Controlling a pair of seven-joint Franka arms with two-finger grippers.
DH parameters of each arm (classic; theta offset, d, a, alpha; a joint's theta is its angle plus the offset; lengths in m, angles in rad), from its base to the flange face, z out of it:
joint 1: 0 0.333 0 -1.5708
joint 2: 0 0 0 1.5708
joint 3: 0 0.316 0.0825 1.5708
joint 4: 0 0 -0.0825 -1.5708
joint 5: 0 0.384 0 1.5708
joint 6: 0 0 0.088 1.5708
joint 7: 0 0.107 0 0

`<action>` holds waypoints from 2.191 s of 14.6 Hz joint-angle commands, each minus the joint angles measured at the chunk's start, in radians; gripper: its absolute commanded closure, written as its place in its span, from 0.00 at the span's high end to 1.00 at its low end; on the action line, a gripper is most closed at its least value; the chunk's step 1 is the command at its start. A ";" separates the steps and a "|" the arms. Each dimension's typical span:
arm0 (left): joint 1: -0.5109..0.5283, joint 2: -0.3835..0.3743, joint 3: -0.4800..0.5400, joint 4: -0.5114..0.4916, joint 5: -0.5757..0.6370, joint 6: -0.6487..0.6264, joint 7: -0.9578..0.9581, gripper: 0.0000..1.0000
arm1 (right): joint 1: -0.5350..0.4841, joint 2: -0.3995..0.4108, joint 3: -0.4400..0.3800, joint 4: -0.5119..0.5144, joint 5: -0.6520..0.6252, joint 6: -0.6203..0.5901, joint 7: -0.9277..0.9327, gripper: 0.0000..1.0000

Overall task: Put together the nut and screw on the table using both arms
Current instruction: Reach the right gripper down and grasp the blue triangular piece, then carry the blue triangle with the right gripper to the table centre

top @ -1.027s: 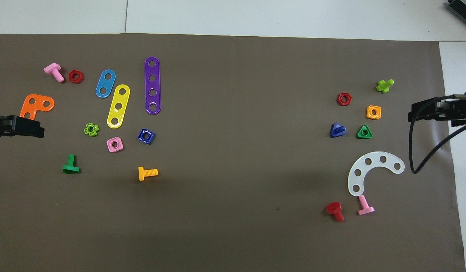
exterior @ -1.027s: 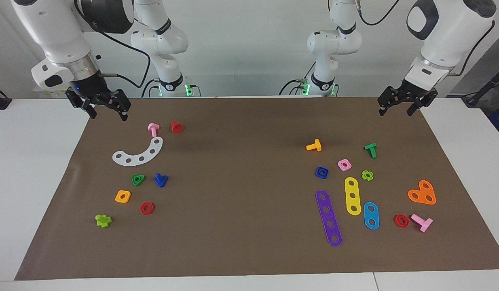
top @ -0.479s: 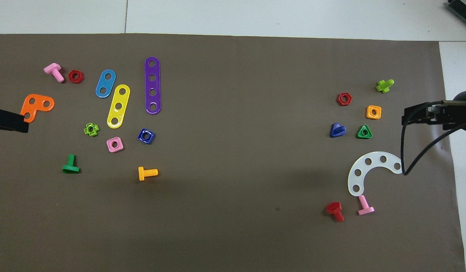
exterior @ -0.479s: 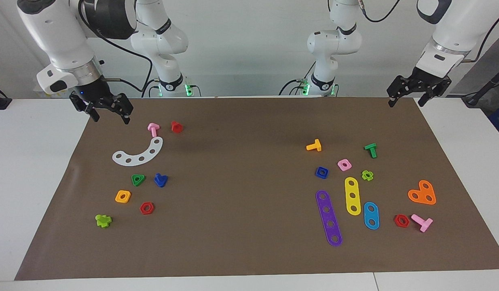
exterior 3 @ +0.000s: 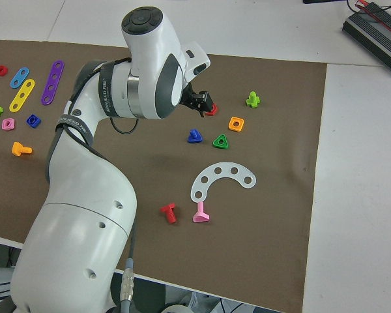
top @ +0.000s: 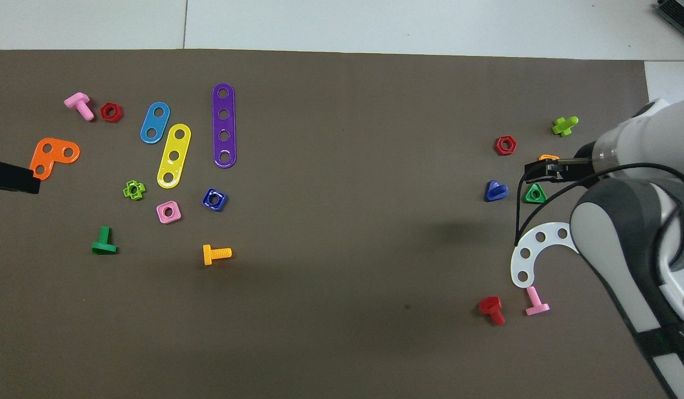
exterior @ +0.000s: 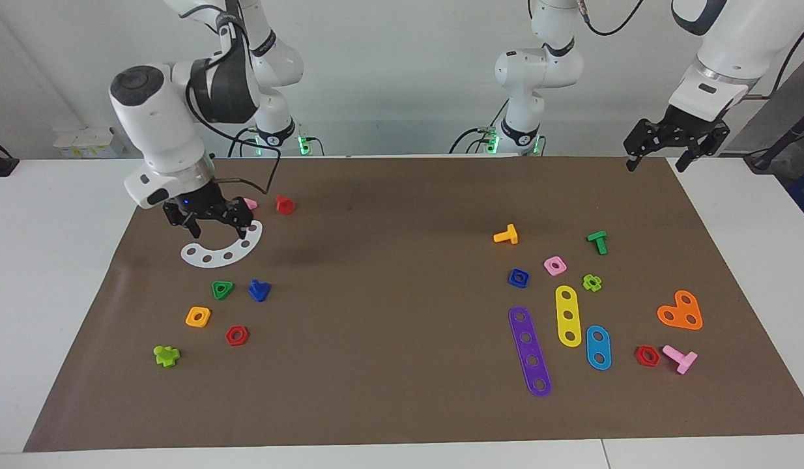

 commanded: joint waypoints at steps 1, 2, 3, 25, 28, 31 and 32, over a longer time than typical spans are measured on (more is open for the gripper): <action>0.008 -0.002 -0.003 0.004 0.016 0.007 0.084 1.00 | -0.012 0.059 0.003 -0.078 0.019 0.163 -0.060 1.00; 0.006 -0.003 -0.003 -0.002 0.016 0.011 0.079 1.00 | -0.013 0.073 0.003 -0.099 0.021 0.200 -0.081 1.00; 0.006 -0.009 -0.003 -0.010 0.016 0.012 0.079 1.00 | -0.013 0.087 0.003 -0.115 0.022 0.221 -0.101 1.00; 0.015 -0.045 -0.001 -0.094 0.013 0.090 0.059 1.00 | 0.013 0.185 0.005 -0.181 0.047 0.421 -0.123 0.00; 0.018 -0.045 -0.001 -0.093 0.013 0.088 0.062 1.00 | 0.013 0.185 0.005 -0.166 0.051 0.403 -0.115 0.00; 0.018 -0.045 -0.001 -0.093 0.013 0.091 0.059 1.00 | 0.030 0.161 0.005 -0.068 0.051 0.271 -0.091 0.00; 0.018 -0.046 -0.001 -0.093 0.013 0.081 0.062 1.00 | 0.042 0.155 0.005 -0.013 0.051 0.216 -0.048 0.00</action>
